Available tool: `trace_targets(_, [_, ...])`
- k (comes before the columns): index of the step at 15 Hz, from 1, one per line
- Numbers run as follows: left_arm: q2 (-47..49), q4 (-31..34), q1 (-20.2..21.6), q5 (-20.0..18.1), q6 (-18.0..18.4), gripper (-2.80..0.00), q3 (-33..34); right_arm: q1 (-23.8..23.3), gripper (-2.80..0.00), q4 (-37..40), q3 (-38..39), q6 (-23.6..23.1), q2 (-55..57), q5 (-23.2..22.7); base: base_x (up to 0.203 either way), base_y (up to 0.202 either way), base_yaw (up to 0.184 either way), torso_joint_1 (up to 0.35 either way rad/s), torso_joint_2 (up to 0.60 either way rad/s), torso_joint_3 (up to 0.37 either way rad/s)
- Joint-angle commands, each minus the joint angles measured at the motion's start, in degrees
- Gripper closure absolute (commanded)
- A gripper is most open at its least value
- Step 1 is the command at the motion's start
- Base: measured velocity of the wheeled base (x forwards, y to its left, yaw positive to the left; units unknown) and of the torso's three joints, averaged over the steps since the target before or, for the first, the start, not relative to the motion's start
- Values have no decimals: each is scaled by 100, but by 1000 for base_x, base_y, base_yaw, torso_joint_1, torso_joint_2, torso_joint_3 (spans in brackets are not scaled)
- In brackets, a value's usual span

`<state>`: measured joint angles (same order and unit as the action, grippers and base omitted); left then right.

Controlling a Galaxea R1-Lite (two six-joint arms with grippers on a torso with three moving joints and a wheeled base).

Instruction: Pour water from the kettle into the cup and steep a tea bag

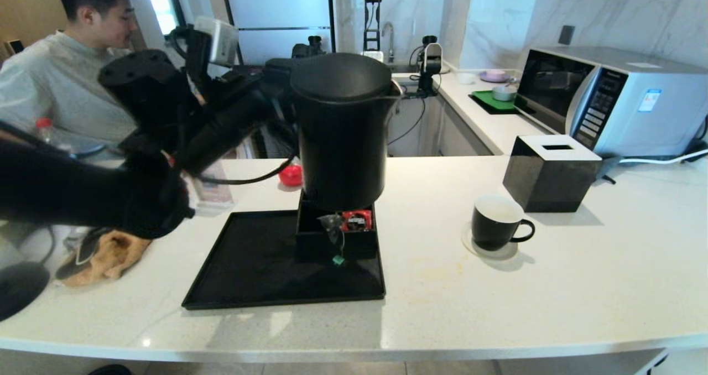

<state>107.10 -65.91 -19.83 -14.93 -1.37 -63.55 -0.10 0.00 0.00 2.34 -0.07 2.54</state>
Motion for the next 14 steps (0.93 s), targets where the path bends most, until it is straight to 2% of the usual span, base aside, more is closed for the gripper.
trace_targets(1, [359,97,-176,1,40,0,-374,1,0,0,0,3,7,1,0,0,0,0,0,0])
trace_targets(9, [1170,1605,-661,193,503,0,-1902,1,0,0,0,3,7,1,0,0,0,0,0,0])
trace_targets(14, [1866,2404,-822,447,709,0,-3265,1,0,0,0,3,7,1,0,0,0,0,0,0])
